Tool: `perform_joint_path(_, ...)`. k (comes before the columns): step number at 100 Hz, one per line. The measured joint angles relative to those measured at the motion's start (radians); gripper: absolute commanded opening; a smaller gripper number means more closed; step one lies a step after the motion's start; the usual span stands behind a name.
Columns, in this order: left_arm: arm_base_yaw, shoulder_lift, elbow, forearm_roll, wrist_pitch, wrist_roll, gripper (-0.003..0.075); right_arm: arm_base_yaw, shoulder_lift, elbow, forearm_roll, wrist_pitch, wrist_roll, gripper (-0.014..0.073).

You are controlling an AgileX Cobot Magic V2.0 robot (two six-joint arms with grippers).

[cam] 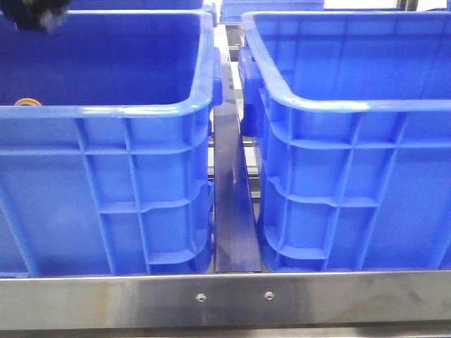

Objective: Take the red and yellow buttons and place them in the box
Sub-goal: 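Grasp the red-capped button with the left gripper and lift it, then grasp the red button's cap with the right gripper from the left gripper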

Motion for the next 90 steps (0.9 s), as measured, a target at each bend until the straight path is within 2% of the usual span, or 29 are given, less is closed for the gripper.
perform_joint_path(20, -0.076, -0.088, 0.002, 0.000, 0.026, 0.003, -0.0019, 0.000, 0.000, 0.000, 0.000, 0.000, 0.000, -0.0069)
perform_joint_path(65, -0.085, -0.099, 0.002, 0.002, 0.052, 0.004, -0.0019, 0.000, 0.000, -0.019, 0.000, -0.072, 0.000, -0.0069)
perform_joint_path(78, -0.085, -0.099, 0.002, 0.002, 0.052, 0.004, -0.0019, 0.000, 0.000, -0.116, 0.021, 0.020, 0.000, -0.0069)
perform_joint_path(90, -0.085, -0.099, 0.002, 0.002, 0.052, 0.006, -0.0019, 0.000, 0.036, -0.259, 0.052, 0.199, 0.000, -0.0069)
